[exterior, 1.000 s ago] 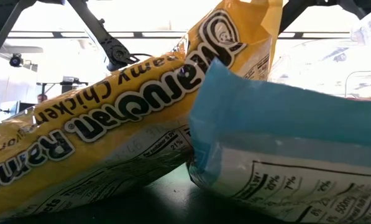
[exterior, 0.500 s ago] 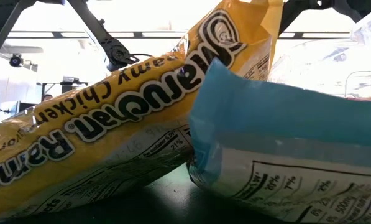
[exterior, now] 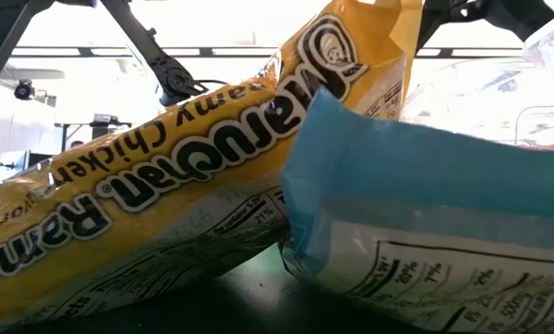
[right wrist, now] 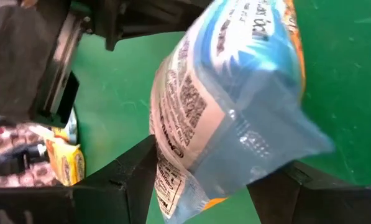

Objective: Sort Maruchan noodles
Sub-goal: Put the top middle blue noodle pack into the middle transparent bin

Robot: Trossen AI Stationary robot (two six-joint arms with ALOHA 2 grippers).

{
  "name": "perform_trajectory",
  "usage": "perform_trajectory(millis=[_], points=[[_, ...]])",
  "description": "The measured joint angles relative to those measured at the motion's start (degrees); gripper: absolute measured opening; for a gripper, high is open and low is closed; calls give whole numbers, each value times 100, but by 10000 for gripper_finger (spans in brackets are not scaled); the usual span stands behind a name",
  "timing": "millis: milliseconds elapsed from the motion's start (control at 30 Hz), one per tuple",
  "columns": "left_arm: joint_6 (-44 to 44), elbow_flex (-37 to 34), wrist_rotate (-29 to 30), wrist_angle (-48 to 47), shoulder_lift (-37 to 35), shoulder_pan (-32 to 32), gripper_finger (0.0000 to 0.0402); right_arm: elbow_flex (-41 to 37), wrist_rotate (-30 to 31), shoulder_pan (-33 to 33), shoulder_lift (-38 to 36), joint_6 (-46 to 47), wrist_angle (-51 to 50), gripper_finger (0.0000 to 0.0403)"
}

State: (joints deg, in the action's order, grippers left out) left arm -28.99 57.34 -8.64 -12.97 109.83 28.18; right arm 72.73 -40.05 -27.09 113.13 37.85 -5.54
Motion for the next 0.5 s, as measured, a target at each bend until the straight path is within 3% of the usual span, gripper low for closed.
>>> perform_trajectory(millis=[200,367,500], points=[[-2,0,0,0,0,0,40,29,212,37,-78,356,-39,206],[0,0,-55,4,1,4,40,167,-283,37,-82,249,43,206],[-1,-2,-69,8,1,4,40,229,-267,48,-82,201,58,206]])
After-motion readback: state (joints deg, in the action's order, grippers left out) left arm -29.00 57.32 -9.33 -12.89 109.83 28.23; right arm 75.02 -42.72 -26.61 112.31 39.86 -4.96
